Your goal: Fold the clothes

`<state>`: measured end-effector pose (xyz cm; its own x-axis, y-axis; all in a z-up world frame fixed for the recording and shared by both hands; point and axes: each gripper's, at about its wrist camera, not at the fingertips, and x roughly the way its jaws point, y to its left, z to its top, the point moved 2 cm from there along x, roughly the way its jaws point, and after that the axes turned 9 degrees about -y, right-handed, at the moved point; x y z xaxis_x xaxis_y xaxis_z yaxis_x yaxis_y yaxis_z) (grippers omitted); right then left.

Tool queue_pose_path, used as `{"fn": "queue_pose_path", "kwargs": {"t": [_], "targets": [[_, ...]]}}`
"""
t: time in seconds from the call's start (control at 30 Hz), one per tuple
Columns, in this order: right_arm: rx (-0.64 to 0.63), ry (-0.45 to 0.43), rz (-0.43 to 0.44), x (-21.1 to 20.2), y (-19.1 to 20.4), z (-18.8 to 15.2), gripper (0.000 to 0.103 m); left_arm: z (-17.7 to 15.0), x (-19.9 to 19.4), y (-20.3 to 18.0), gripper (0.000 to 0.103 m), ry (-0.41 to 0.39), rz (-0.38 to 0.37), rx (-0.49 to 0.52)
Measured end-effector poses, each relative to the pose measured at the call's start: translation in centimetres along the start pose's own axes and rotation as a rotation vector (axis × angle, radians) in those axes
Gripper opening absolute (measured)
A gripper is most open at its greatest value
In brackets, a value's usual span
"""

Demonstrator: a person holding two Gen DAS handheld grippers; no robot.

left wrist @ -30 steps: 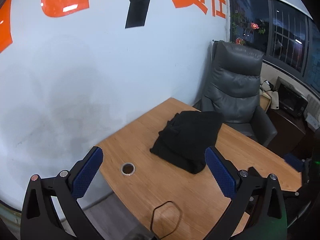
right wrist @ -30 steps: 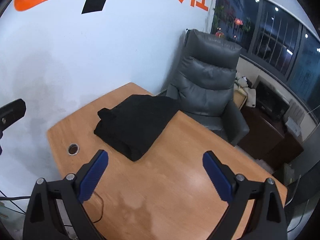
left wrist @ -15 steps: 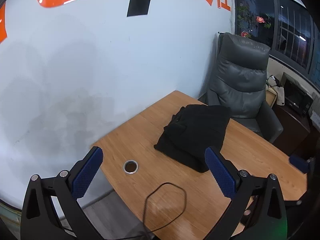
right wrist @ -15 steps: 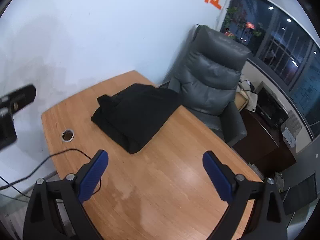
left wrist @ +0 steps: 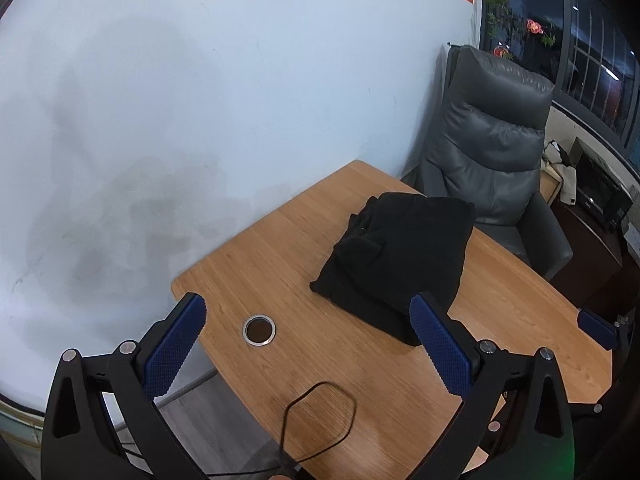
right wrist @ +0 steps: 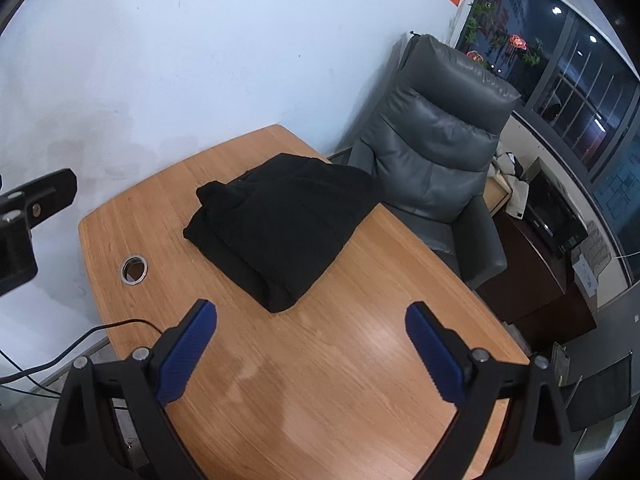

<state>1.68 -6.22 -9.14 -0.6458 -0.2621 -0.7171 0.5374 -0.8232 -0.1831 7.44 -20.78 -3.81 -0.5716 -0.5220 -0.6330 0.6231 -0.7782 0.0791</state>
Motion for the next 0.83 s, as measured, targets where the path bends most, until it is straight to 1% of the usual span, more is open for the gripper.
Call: {"fn": "queue_pose_path", "kwargs": {"t": [0.2,0.4,0.5,0.6,0.7,0.77,0.83], "targets": [[0.004,0.012,-0.001,1.3,0.7,0.8,0.098,0.5,2.1,0.0,0.103,0.032,-0.024,0.017],[0.012,0.025,-0.011,2.3,1.1,1.2,0.098,1.0,3.8,-0.2,0.103,0.05,-0.015,0.045],[0.015,0.026,-0.017,2.7,1.3,1.4,0.098,1.2,4.4,-0.4,0.103,0.057,-0.003,0.079],[0.018,0.026,-0.021,2.9,1.6,1.7,0.098,1.3,4.5,-0.4,0.103,0.049,-0.003,0.091],[0.019,0.026,-0.024,3.1,1.8,1.9,0.098,1.4,4.6,-0.2,0.103,0.043,-0.018,0.078],[0.017,0.026,-0.025,3.1,1.9,1.9,0.098,1.4,4.7,0.2,0.103,0.044,-0.03,0.048],[0.015,0.027,-0.026,3.1,2.1,1.9,0.098,1.3,4.6,0.6,0.103,0.026,-0.007,0.014]]}}
